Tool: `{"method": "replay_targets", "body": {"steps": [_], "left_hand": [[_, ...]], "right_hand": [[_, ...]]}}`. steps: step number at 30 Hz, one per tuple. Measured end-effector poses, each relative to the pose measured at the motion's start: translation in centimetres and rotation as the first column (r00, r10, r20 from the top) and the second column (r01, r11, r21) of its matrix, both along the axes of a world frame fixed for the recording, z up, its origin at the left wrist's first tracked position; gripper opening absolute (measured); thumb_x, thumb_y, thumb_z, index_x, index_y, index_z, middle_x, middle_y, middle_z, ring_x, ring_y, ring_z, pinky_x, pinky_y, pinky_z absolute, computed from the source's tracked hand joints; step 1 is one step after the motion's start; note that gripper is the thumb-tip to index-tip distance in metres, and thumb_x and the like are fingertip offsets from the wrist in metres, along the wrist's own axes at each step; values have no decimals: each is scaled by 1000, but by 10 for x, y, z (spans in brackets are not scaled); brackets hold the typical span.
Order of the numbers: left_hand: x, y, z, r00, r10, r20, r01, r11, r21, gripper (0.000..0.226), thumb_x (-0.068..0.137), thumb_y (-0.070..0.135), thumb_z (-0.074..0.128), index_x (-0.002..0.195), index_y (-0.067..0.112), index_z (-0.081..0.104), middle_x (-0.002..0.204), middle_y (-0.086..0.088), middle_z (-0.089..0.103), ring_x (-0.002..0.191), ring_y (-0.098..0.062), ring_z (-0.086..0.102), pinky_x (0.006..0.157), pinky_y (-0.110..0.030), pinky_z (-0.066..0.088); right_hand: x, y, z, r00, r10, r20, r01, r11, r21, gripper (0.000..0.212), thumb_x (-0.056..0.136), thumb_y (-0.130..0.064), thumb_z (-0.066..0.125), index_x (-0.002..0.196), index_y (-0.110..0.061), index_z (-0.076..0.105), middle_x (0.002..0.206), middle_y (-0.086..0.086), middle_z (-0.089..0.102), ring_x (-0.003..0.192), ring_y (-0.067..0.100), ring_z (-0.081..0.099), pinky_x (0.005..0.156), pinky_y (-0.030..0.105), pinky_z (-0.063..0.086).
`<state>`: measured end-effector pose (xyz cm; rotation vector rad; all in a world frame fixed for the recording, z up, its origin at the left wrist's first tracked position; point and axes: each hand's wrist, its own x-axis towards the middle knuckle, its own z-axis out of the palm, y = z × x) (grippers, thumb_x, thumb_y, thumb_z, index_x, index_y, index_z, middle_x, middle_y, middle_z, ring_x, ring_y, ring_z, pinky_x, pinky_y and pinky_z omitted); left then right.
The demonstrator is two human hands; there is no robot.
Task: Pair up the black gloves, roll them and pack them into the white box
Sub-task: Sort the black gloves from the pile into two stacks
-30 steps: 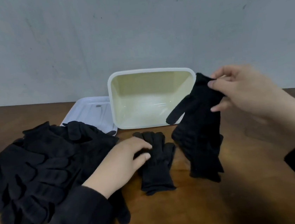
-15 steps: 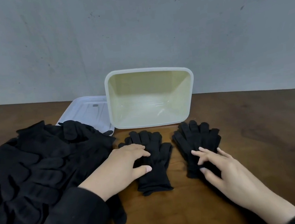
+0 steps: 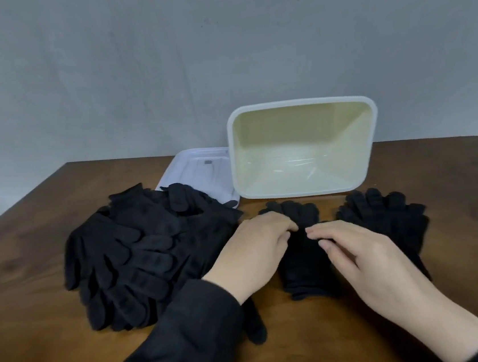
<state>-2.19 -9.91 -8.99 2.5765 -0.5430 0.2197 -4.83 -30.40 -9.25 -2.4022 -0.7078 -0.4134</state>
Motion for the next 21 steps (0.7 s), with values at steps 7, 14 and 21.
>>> {"method": "replay_targets", "body": {"steps": [7, 14, 21], "left_hand": [[7, 56, 24, 866, 430, 254, -397, 901, -172, 21, 96, 30, 56, 110, 23, 70, 102, 8, 70, 95, -16, 63, 88, -42, 51], [17, 89, 29, 837, 546, 22, -506, 760, 409, 40, 94, 47, 54, 133, 36, 55, 119, 11, 66, 114, -16, 55, 91, -37, 27], [17, 91, 34, 839, 544, 26, -545, 837, 59, 18, 94, 34, 63, 110, 28, 68, 113, 12, 65, 110, -15, 57, 95, -34, 29]], "right_hand": [[12, 18, -31, 992, 34, -120, -45, 995, -92, 20, 95, -20, 63, 109, -33, 71, 115, -29, 60, 115, -9, 51, 99, 2, 33], [11, 18, -30, 991, 17, -135, -29, 995, -93, 19, 97, -25, 61, 110, -35, 70, 115, -31, 58, 119, -14, 45, 99, -3, 23], [10, 18, -29, 987, 10, -160, -25, 995, -92, 19, 99, -32, 55, 113, -39, 67, 117, -35, 55, 121, -13, 43, 98, -2, 26]]}}
